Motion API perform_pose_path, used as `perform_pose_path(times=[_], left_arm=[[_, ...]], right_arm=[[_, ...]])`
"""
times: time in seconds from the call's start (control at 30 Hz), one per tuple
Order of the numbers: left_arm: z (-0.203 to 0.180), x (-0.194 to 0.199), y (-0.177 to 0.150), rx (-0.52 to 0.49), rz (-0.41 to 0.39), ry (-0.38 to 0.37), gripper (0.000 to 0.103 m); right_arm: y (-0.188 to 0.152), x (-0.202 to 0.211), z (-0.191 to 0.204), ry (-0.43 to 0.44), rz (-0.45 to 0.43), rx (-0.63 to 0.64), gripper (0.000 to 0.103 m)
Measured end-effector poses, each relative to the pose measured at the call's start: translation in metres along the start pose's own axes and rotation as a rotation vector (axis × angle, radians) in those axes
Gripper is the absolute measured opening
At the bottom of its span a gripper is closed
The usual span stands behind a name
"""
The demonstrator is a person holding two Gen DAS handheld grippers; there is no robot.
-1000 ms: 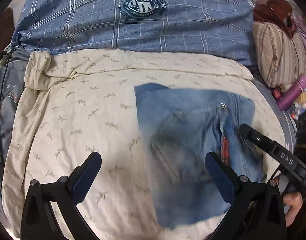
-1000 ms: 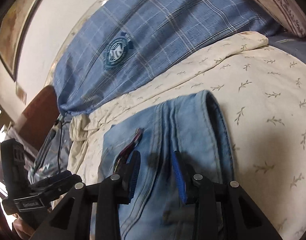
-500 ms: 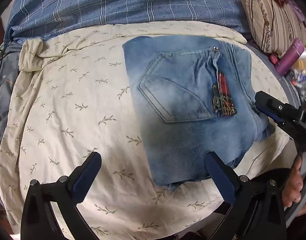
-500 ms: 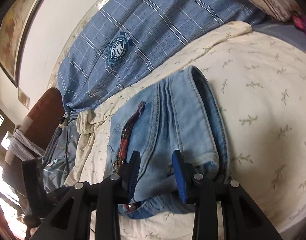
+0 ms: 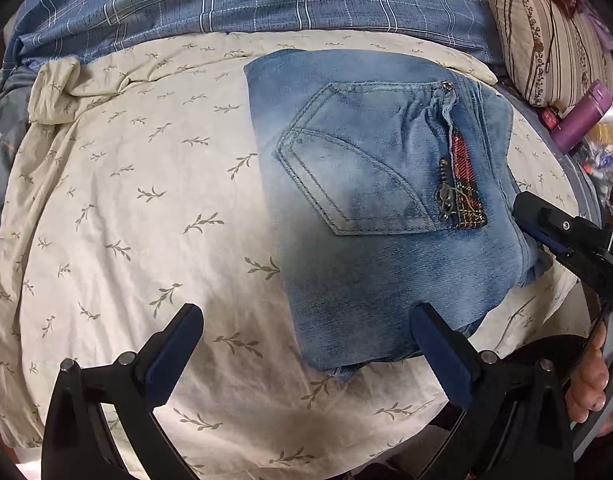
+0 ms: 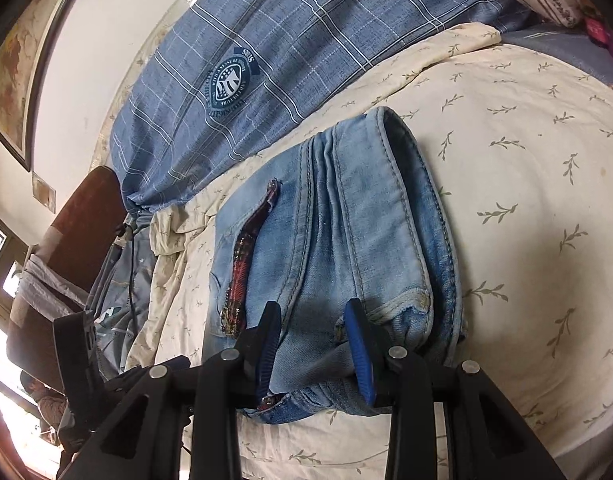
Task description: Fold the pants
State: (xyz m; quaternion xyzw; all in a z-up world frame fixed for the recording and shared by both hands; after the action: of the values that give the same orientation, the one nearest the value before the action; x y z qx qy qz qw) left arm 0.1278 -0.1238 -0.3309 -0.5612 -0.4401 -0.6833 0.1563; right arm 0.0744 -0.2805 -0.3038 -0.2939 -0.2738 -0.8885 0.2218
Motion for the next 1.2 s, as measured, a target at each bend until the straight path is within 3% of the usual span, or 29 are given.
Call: perform_pose_path(times=[0.27,0.43,0.5,0.53,0.57,0.7,0.9,1.2], left_arm=[[0.006,-0.005,-0.003,0.026,0.008,-0.044,0.103],[0.009,0.016,0.005,-0.006,-0.036,-0.012,0.103],[0.016,0.027,0.010,0.004,-0.069,-0.005,0.103],[0.021,0.033,0.013,0.015,-0.086,-0.003,0.103],[0.028,0.039,0.017,0.034,-0.108,-0.001,0.103],[0.051,0.046,0.025,0.102,-0.141,0.007,0.103],[0.063,0.029,0.028,0.177,-0.106,-0.035,0.103],[0.047,0.014,0.046,0.163,-0.097,-0.135,0.103]], right_arm=[[0.001,0.001,-0.008,0.048,0.042,-0.083,0.038],[0.005,0.014,-0.003,0.072,0.048,-0.053,0.037],[0.010,0.025,-0.002,0.112,0.010,-0.055,0.048],[0.014,0.030,-0.003,0.121,-0.019,-0.067,0.065],[0.020,0.037,-0.008,0.127,-0.058,-0.091,0.072],[0.032,0.045,-0.028,0.169,-0.093,-0.208,0.072],[0.042,0.047,-0.043,0.174,-0.101,-0.279,0.072],[0.054,0.024,-0.071,0.111,-0.003,-0.346,0.072]])
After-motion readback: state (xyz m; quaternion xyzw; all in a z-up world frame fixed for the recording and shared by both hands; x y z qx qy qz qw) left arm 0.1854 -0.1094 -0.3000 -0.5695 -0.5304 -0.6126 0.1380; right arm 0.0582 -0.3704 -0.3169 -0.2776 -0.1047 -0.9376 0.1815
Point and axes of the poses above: each gripper's, at about its wrist camera, not at the fingertips, and x roughly against the way its jaws point, z to its left, y to its top, the point moved 8 cm from there along -x, roughly the way its jaws point, and after that the axes turned 12 degrees about -x, right-handed, at the moved point
